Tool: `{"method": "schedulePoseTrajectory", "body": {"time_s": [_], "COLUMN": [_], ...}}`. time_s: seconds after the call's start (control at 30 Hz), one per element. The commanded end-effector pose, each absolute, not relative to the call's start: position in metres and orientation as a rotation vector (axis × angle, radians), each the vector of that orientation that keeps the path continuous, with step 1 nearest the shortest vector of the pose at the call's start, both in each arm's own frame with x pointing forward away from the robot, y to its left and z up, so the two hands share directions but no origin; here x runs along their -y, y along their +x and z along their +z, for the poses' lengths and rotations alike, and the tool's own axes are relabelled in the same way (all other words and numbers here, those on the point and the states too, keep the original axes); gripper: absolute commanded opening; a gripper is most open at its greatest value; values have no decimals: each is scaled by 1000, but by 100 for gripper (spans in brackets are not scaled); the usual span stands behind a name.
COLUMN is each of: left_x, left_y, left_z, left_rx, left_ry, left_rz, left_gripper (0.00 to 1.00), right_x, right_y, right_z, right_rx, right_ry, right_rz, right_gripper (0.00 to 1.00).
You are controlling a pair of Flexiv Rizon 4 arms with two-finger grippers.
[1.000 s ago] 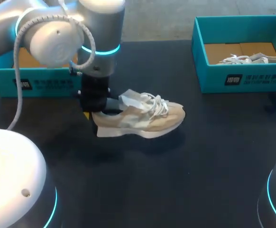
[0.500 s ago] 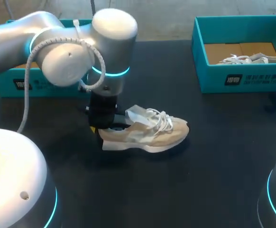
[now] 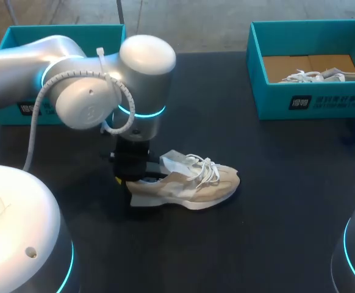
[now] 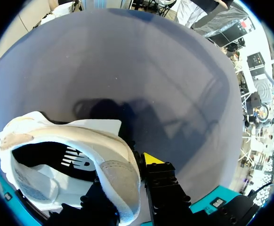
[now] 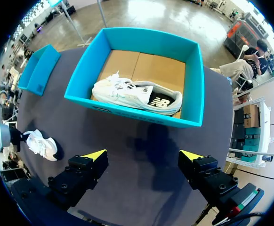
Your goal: Take the shoe out of the shoebox, open the shoe tongue, remove and reinsert the insole, then place the shoe into the shoebox
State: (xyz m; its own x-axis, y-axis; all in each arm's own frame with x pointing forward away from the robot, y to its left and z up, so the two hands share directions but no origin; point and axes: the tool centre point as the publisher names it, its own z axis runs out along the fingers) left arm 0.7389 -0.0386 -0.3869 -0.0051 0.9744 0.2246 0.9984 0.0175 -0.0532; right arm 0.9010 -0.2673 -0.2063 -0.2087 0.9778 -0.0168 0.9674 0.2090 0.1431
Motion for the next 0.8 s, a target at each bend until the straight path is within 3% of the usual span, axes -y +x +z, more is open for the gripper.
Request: {"method": "schedulePoseTrajectory", "body": {"time_s": [0.03, 0.17, 0.2, 0.27, 0.8], "left_x": [38, 36, 35, 34, 29], "left_y": [741, 740, 739, 736, 742], "left_z": [-393, -396, -397, -394, -332], "left_rx": [2089, 2085, 2080, 2079, 2274], "left_ry": [-2053, -2038, -2040, -2042, -2007], "left_rz": [-179, -172, -169, -167, -97], "left_gripper": [0, 33, 47, 99, 100], "right_x": [268, 268, 268, 268, 268], "right_y": [901, 901, 901, 901, 901], "right_z": [-206, -206, -206, -206, -206], "right_rx": [-2361, -2361, -2361, -2361, -2361], "right_ry": [1907, 1907, 1907, 1907, 1907], "right_rz": [155, 155, 155, 155, 155], "right_gripper": [100, 100, 100, 100, 100]}}
